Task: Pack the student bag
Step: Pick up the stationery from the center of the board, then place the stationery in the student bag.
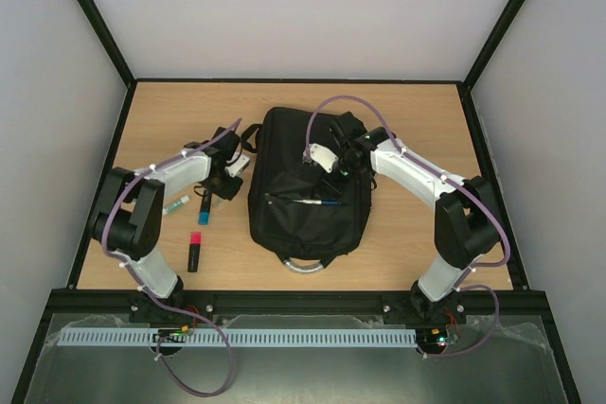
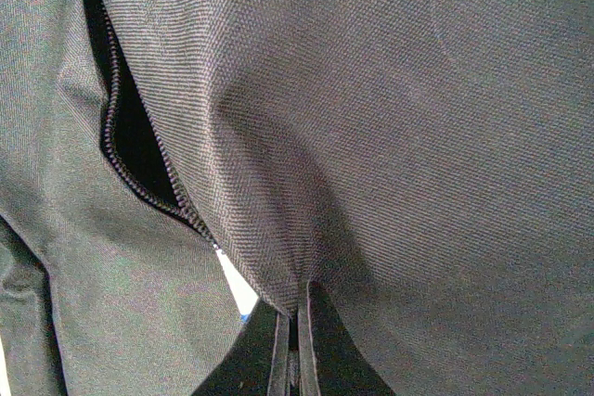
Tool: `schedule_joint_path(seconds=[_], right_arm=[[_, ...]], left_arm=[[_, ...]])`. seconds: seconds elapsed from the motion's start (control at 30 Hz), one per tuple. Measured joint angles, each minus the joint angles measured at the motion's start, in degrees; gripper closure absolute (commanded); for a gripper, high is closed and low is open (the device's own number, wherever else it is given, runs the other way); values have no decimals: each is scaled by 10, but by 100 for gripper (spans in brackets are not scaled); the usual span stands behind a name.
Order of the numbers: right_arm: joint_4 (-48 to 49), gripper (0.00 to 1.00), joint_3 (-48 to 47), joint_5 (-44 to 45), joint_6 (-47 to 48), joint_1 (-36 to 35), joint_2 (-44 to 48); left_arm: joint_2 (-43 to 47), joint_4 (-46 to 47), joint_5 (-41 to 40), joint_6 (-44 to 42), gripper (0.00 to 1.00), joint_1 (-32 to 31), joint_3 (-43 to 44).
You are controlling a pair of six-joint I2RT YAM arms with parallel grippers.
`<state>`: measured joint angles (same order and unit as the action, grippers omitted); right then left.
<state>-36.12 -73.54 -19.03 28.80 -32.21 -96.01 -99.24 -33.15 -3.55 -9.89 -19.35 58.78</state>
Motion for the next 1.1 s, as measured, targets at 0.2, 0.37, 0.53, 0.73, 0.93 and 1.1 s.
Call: schedule_joint_path(seconds=[0.2,0.37,0.53,0.73,0.93,1.1], right_arm=[[-4,99,-3,0,-3,0,0],[-15,99,-13,1,-5,0,4],[-19,99,-18,3,-6,0,5],[-31,99,-30,5,-8,0,6],[-39,99,-40,4,-10,0,19],[-40,99,-40,4,-12,0,25]], left_arm=[[77,-26,25,4,98,19,16],[149,-30,63,-6,98,26,32],[230,-6,113,-50,98,-49,30],[263,21,160,-124,98,-155,28],[263,34,164,-230,98,-236,-14],[236,45,175,-278,98,-245,-8]])
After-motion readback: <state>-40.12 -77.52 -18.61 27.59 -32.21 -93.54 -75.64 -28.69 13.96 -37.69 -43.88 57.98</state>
